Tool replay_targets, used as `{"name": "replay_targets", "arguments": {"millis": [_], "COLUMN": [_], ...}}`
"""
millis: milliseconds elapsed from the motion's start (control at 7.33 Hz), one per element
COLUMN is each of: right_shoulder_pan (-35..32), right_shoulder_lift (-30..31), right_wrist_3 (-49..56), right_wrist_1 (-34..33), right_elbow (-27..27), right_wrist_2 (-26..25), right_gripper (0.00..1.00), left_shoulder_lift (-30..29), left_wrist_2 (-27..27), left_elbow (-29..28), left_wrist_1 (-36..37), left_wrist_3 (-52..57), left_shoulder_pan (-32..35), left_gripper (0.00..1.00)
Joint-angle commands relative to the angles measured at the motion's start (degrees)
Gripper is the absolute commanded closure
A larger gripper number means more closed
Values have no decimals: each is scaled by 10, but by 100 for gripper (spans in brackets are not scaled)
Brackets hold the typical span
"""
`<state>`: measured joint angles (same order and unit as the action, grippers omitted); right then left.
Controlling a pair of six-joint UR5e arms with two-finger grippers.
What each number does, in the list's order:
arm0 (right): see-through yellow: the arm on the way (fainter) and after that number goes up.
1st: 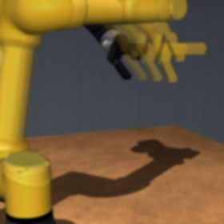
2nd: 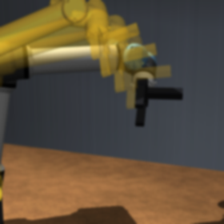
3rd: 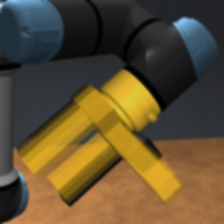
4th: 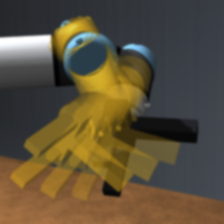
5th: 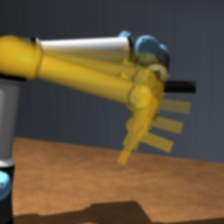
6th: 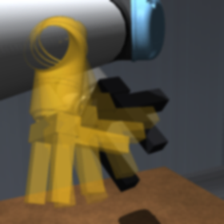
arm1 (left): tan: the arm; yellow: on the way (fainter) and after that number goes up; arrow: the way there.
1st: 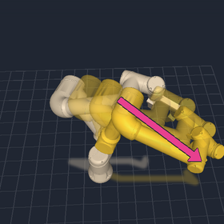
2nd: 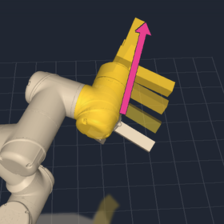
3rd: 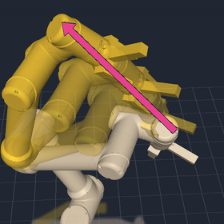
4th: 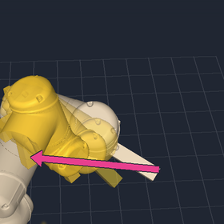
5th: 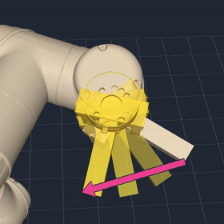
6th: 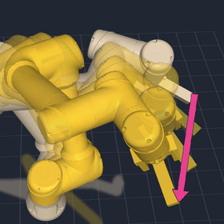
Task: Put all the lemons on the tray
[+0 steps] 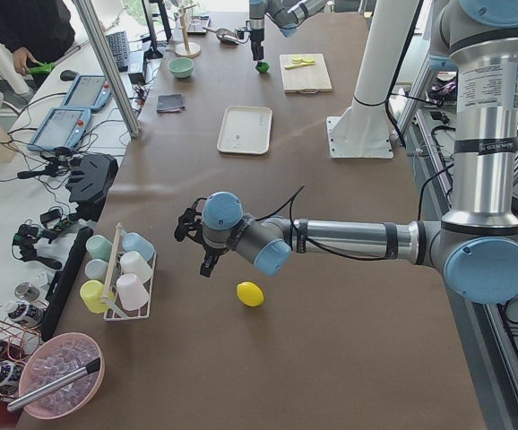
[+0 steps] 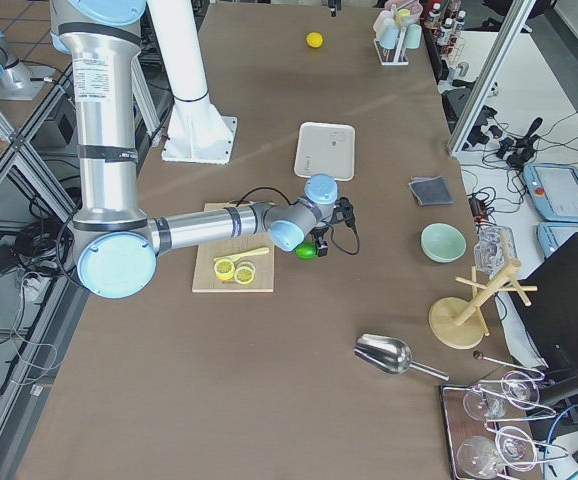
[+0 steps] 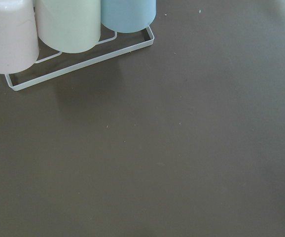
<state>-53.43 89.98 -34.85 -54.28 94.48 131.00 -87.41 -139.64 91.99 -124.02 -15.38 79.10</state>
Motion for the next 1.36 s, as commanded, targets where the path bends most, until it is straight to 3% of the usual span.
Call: {"name": "replay_targets", "arguments": {"millis": [0, 545, 682, 818, 955, 1227], "right_shoulder_pan": [3, 5, 5, 6, 6, 5], "right_shoulder_lift": [23, 30, 30, 28, 26, 25], "right_wrist_3": [-5, -9, -9, -11, -11, -15], "right_wrist_1": [0, 1, 3, 4, 4, 1], "right_elbow": [1, 1, 1, 1, 1, 32], "right_wrist_2": [-3, -4, -3, -3, -6, 2], "right_gripper": [0, 0, 19, 89, 100, 100], "left_shoulder_lift": [0, -3, -1, 0, 0, 0], "left_wrist_2": [-5, 2, 2, 3, 3, 0], "left_elbow": [0, -32, -32, -34, -36, -38], "left_wrist_1": [-1, -2, -3, -3, -3, -3], "left_wrist_3": [0, 65, 67, 68, 72, 76], "left_shoulder_pan": [-1, -7, -7, -7, -7, -7], "left_gripper": [2, 2, 2, 2, 2, 2]}}
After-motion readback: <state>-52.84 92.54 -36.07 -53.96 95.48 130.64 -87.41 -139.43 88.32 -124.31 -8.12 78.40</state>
